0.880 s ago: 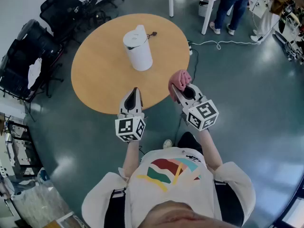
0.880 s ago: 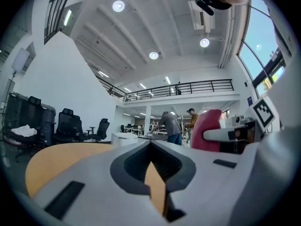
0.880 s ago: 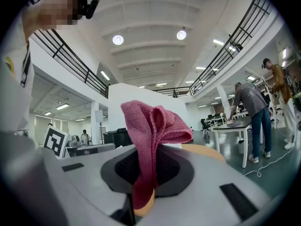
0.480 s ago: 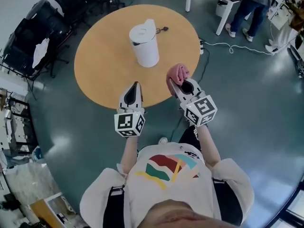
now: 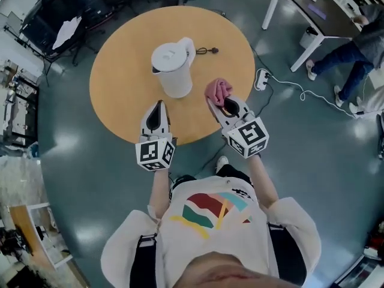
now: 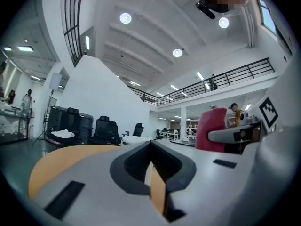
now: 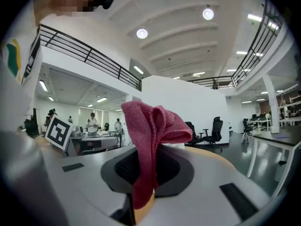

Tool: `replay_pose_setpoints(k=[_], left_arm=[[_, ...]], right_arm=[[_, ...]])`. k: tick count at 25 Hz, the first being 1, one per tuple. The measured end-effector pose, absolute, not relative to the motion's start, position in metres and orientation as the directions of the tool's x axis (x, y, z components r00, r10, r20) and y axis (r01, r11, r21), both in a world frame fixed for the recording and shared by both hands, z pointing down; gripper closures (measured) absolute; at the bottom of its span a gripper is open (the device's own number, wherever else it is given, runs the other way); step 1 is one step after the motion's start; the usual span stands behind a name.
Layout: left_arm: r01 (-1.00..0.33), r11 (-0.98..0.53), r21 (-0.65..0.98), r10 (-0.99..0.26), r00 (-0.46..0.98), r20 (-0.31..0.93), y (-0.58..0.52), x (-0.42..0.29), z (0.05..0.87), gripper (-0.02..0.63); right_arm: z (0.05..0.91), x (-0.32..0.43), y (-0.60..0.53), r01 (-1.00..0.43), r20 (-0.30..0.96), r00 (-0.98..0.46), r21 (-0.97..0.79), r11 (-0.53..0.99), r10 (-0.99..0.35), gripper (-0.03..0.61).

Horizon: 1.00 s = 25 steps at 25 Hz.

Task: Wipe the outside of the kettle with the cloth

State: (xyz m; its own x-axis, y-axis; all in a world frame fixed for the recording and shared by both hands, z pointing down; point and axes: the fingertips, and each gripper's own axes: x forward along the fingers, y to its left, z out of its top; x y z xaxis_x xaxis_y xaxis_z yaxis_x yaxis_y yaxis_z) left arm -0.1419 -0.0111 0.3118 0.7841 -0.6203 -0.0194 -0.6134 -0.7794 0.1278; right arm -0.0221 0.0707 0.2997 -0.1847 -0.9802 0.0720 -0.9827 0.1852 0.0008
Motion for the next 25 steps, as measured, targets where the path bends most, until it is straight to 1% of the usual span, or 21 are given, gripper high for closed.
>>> replay_pose_setpoints(k=[5,8,11,14,17,21,25], left_arm=[[-0.718,-0.678,0.156,-0.731,0.681,-0.047,-0.007,-0.119,0.294,0.571],[-0.77,-0.621,0.15,-0.78,0.626,-0.012,0.0,-0.125,0.301,0.571],[-0.802,-0.578,0.152,-0.809,0.587,0.018,-0.005,-0.131,0.314,0.571],[-0.815,-0.562,0.146,-0.821,0.571,0.029,-0.019,-0.135,0.321,0.571],[-0.814,-0.562,0.145,-0.822,0.569,0.01,-0.044,-0.138,0.319,0.571],[-0.8,-0.577,0.167,-0.813,0.583,-0.017,-0.073,-0.133,0.322,0.571],[-0.778,-0.6,0.184,-0.793,0.61,-0.007,-0.089,-0.131,0.339,0.571]], right_arm=[[0.296,0.015,0.056,-0.943,0.094,-0.331,-0.007,0.332,-0.939,0.531],[0.304,0.01,0.044,-0.916,0.11,-0.402,-0.029,0.401,-0.909,0.531],[0.31,-0.004,0.029,-0.891,0.114,-0.452,-0.008,0.455,-0.884,0.531],[0.314,-0.015,0.012,-0.888,0.108,-0.454,0.031,0.46,-0.884,0.531],[0.322,-0.03,-0.006,-0.886,0.11,-0.454,0.045,0.461,-0.884,0.532],[0.345,-0.057,-0.028,-0.855,0.148,-0.507,0.036,0.517,-0.849,0.532],[0.37,-0.084,-0.056,-0.836,0.195,-0.521,0.082,0.543,-0.831,0.531]])
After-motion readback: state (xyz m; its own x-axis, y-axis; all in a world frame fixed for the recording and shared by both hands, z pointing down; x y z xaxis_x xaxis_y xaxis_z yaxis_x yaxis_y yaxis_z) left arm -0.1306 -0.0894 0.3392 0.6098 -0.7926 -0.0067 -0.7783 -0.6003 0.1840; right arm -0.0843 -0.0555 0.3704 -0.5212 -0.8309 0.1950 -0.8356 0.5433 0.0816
